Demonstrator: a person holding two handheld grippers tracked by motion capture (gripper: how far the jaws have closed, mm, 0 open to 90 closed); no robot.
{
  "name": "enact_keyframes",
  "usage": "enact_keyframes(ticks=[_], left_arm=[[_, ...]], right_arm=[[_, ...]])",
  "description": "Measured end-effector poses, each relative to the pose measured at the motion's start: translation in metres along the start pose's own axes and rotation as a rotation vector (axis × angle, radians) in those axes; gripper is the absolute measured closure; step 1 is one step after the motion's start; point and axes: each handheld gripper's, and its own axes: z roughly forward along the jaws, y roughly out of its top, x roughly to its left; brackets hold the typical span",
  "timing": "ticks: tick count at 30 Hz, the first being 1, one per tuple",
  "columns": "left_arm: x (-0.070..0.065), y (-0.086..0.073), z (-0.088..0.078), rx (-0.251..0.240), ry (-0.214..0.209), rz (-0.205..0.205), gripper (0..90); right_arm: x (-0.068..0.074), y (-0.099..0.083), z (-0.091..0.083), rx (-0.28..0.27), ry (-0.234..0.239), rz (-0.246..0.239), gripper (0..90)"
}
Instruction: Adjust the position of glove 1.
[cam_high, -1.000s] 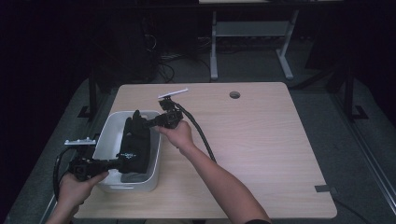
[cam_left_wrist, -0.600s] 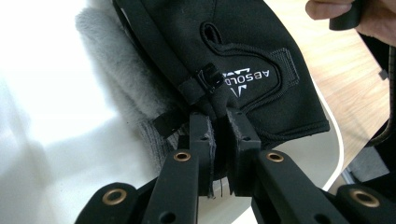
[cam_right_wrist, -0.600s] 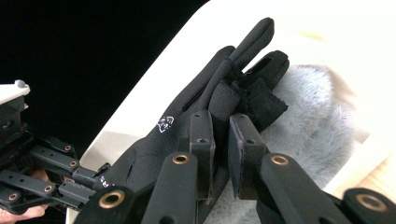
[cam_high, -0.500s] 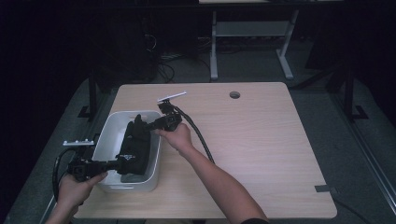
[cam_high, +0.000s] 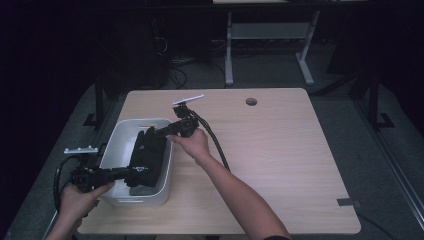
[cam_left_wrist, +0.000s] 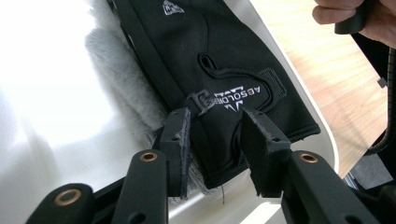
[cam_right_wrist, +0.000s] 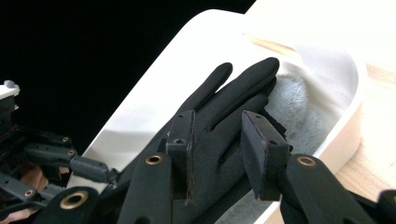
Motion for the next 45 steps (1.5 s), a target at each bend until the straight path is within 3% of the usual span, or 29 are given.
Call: enact_keyframes(ticks=[8,12,19,31,45], left_arm=[[-0.005,0.006,-0.006,-0.025,0.008,0.019,62.1],[-0.008,0.011,-0.009,-0.045,0.002,0.019,61.9],[-0.022,0.020,-0.010,-0.066,-0.026,0.056,60.2],[-0.043,0.035,0.001,-0.067,-0.067,0.103,59.1],[-0.067,0.046,0.016,-0.060,-0.102,0.140,54.3]], right_arm=[[0.002,0.002,-0.014,-0.015,0.026,-0.006,61.4],[0.001,0.003,-0.021,-0.029,0.034,-0.011,59.8],[0.001,0.002,-0.041,-0.064,0.052,-0.020,54.1],[-0.002,0.000,-0.064,-0.083,0.056,-0.040,49.8],[-0.008,-0.007,-0.092,-0.112,0.055,-0.027,43.7]])
